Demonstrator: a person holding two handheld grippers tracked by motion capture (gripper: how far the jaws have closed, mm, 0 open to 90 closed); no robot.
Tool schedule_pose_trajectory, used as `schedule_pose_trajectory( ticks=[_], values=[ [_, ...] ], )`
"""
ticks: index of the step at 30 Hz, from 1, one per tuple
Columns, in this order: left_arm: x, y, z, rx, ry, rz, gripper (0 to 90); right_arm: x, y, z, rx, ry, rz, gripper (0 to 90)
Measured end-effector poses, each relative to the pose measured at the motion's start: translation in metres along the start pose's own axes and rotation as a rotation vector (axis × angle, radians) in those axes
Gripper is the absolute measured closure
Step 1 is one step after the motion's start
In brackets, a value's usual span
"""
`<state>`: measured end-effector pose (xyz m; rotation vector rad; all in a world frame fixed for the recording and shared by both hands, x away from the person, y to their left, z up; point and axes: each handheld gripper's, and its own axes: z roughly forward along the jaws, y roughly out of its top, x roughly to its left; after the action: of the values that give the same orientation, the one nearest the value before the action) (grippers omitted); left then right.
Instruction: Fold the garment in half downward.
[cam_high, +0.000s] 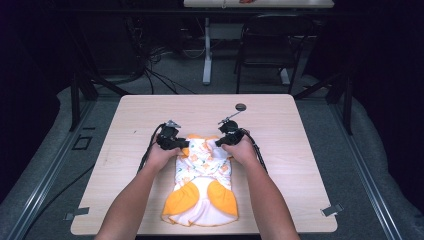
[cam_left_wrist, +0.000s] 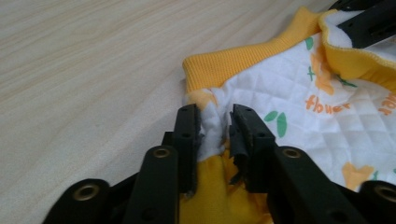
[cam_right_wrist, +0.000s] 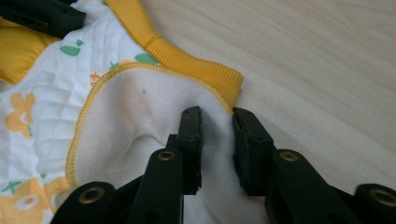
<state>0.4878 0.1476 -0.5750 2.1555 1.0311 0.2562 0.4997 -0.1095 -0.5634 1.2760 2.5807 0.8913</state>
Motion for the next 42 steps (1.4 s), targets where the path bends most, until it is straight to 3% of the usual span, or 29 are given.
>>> schedule_pose_trajectory(
  ticks=[2, 7, 12, 16, 23, 28, 33, 42],
  values=[
    [-0.001, 0.001, 0.0, 0.004, -0.004, 0.006, 80.3, -0.001, 0.0, 0.0, 0.003, 0.02, 0.011, 77.4],
    [0.0, 0.001, 0.0, 0.006, -0.018, -0.009, 82.5, -0.001, -0.002, 0.0, -0.005, 0.046, 0.024, 83.2],
    [0.0, 0.003, -0.002, 0.018, -0.003, -0.016, 84.0, 0.002, 0.0, -0.002, 0.004, 0.03, -0.003, 84.5],
    [0.0, 0.005, -0.007, 0.017, -0.004, -0.009, 84.6, 0.009, 0.001, -0.008, -0.001, 0.0, -0.08, 84.8],
    [-0.002, 0.01, -0.025, -0.028, 0.002, 0.004, 84.9, 0.014, 0.004, -0.025, -0.063, -0.006, -0.139, 84.8],
    [-0.003, 0.014, -0.035, -0.048, 0.011, 0.02, 84.9, 0.017, 0.005, -0.039, -0.102, -0.006, -0.154, 84.8],
    [-0.008, 0.021, -0.049, -0.064, 0.023, 0.063, 85.0, 0.022, 0.006, -0.05, -0.136, -0.01, -0.18, 84.8],
    [-0.009, 0.03, -0.068, -0.111, 0.028, 0.079, 85.0, 0.028, 0.009, -0.067, -0.185, -0.007, -0.191, 84.8]
  ],
)
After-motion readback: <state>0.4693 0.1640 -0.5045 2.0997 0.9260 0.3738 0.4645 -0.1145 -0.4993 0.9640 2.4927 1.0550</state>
